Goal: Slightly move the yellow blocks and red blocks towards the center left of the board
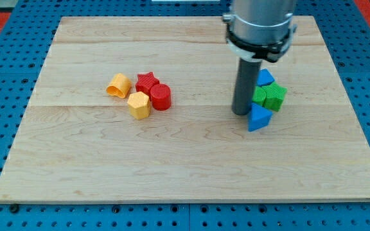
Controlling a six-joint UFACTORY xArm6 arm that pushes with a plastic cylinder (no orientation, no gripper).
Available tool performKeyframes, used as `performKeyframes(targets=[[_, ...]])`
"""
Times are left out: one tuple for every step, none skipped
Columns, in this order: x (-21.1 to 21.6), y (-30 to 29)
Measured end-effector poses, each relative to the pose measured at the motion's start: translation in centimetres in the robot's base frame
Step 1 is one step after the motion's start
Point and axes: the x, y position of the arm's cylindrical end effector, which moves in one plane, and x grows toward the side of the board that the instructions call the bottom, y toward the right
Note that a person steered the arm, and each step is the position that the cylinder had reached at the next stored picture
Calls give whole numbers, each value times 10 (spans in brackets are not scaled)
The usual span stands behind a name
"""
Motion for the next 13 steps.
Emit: performKeyframes(targets=[[0,-61],[34,-66],[38,-101],[10,-143],[-9,-191],[23,-158],[19,-111],[-18,-126],[-41,-165],[-34,-137],[-63,-115],[-88,-175],[-73,-194]])
